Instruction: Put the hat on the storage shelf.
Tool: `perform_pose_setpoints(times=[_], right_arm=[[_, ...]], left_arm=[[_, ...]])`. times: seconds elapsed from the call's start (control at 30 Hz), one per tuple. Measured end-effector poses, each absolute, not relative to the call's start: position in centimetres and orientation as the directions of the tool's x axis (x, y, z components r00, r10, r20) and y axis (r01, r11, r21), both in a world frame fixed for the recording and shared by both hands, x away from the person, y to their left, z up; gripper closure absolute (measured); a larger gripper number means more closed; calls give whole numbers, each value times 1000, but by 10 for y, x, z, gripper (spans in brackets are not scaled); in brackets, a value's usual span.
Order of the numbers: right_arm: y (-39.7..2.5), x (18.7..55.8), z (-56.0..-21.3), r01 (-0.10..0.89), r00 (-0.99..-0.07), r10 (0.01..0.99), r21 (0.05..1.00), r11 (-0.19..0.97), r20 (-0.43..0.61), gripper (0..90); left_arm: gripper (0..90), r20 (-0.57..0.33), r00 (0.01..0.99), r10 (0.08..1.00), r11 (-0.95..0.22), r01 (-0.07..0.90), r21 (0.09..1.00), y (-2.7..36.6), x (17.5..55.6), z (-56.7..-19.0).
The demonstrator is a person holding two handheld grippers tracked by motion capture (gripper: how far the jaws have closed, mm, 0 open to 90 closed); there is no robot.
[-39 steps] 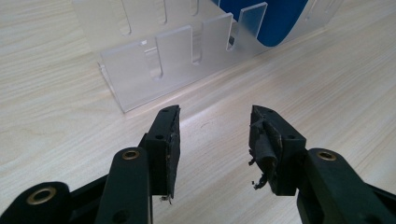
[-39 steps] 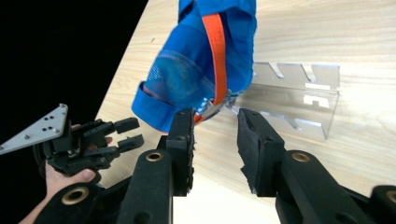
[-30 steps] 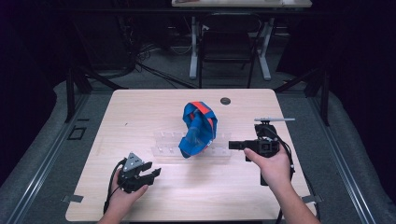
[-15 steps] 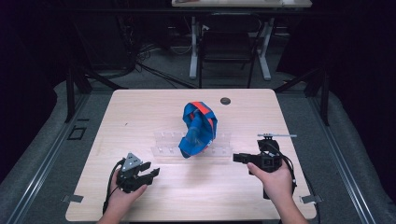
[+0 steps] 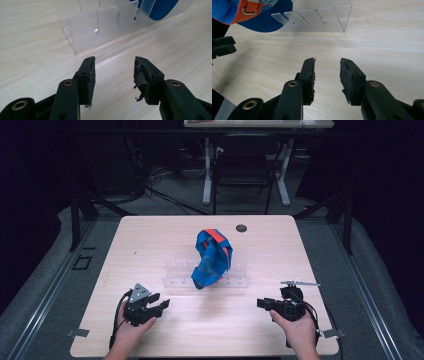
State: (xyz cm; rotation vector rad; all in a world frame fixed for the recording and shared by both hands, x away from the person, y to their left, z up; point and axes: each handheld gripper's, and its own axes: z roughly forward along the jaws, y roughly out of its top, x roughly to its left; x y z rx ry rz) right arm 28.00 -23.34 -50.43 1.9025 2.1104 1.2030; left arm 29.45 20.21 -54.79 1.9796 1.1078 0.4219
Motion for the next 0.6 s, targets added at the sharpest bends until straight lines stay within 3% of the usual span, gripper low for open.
perform_pose_setpoints(times=[0.27,0.6], right_arm=[[-239,272,-520,815,-228,861,573,-87,455,624],[-241,263,-529,769,-229,892,634,-80,390,605]], left_arm=[[522,-90,558,825,-283,545,789,202,295,-549],[564,-58,580,813,-310,514,800,196,291,-548]])
